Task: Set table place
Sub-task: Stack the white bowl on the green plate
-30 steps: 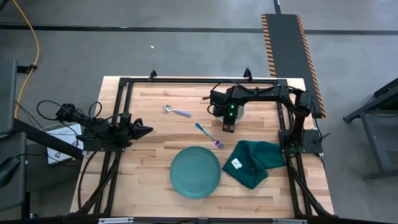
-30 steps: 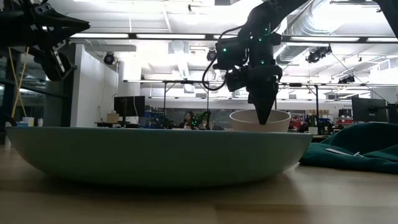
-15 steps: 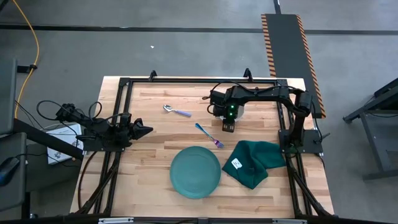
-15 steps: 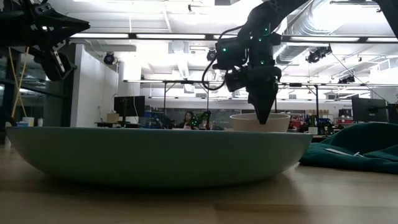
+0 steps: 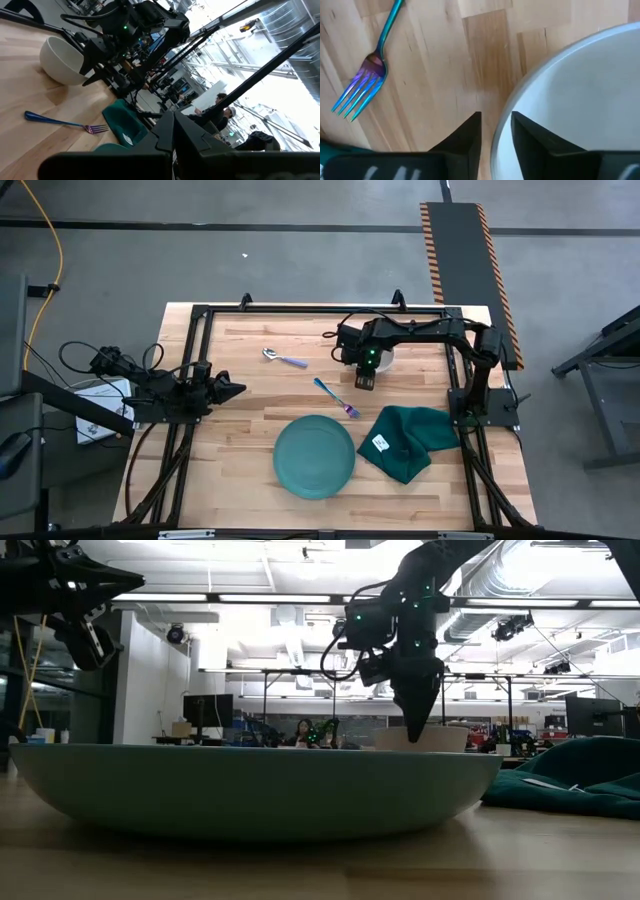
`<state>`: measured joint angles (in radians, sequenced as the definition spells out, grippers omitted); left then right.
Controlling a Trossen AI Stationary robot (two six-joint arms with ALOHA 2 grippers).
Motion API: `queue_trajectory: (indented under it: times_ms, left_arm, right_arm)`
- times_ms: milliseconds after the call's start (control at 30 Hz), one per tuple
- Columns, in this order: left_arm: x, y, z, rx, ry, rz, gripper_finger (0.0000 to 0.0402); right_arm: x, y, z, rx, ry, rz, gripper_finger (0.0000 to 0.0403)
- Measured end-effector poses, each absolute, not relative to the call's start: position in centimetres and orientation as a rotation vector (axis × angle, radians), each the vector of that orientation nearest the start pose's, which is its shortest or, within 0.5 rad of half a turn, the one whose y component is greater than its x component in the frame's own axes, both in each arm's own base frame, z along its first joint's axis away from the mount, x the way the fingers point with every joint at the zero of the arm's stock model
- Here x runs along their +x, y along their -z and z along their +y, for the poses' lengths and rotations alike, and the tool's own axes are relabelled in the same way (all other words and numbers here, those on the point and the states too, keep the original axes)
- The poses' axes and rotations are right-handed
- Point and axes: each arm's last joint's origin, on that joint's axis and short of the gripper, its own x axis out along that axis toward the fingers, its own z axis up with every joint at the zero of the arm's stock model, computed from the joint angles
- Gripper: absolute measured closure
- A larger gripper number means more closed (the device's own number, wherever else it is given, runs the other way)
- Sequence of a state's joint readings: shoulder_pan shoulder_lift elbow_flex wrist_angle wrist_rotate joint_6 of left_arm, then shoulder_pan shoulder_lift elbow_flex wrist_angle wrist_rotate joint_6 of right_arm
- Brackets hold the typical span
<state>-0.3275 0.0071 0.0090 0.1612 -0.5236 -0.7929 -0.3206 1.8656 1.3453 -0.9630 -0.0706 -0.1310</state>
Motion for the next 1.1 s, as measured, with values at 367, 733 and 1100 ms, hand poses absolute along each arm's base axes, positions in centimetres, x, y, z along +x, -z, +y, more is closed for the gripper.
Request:
queue_trajectory:
  times_ms: [367, 733, 1100]
  left_arm:
    - [9.2, -18.1, -1.6, -0.855, -0.128, -0.218, 0.0401]
    - [9.2, -18.0, -1.6, -0.853, -0.129, -0.215, 0.0401]
    - [9.2, -18.0, -1.6, -0.853, -0.129, -0.215, 0.0401]
  right_arm:
    - [33.1, -19.1, -10.8, 0.191, 0.129, 1.465, 0.0395]
    - [33.1, -19.1, -10.8, 0.210, 0.144, 1.463, 0.0400]
    - [34.6, -22.7, -11.1, 0.241, 0.134, 1.374, 0.0403]
